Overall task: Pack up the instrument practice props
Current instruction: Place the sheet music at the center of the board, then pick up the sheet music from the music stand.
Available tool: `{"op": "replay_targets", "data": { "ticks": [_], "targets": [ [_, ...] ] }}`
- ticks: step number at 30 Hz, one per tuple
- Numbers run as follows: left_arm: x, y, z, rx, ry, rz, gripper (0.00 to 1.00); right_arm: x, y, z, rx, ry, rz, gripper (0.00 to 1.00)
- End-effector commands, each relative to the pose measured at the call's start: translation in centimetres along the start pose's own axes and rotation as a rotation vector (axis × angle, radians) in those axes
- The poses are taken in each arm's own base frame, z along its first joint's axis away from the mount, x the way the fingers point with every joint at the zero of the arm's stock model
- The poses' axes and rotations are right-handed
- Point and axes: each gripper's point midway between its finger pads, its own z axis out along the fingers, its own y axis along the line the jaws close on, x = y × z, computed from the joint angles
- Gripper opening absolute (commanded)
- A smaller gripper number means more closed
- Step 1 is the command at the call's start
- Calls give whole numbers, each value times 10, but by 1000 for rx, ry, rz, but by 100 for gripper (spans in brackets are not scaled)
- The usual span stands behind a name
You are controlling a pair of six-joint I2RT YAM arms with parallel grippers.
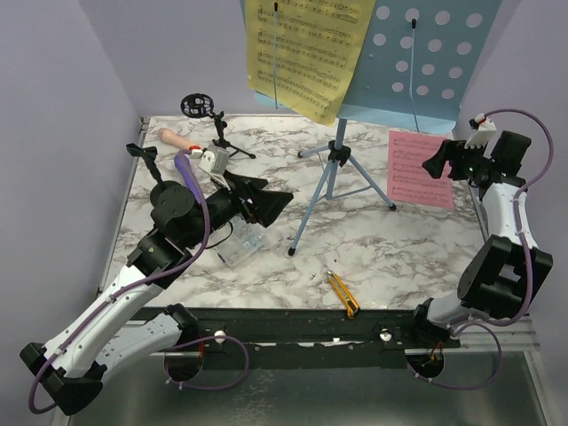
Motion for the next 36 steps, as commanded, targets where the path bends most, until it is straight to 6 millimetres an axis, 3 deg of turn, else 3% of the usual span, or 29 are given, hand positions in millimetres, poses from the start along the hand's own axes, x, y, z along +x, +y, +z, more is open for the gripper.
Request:
{"op": "replay_targets", "data": {
  "ticks": [1, 9, 19, 27, 36],
  "targets": [
    [-14, -15, 4, 50, 27, 78, 98, 17, 48, -25, -160, 29, 47, 94],
    [-35, -37, 25, 125, 37, 91, 99, 41, 84, -47, -260, 21, 50, 95],
    [-79, -63, 55, 178, -12, 102, 99, 50, 90, -53, -299, 9, 54, 95],
    [-89, -88, 73, 208, -9, 147, 99, 51, 93, -54, -327, 9, 64, 95],
    [-97, -91, 95, 39, -71, 254, 99, 51, 96, -54, -343, 9, 70, 95]
  ]
}}
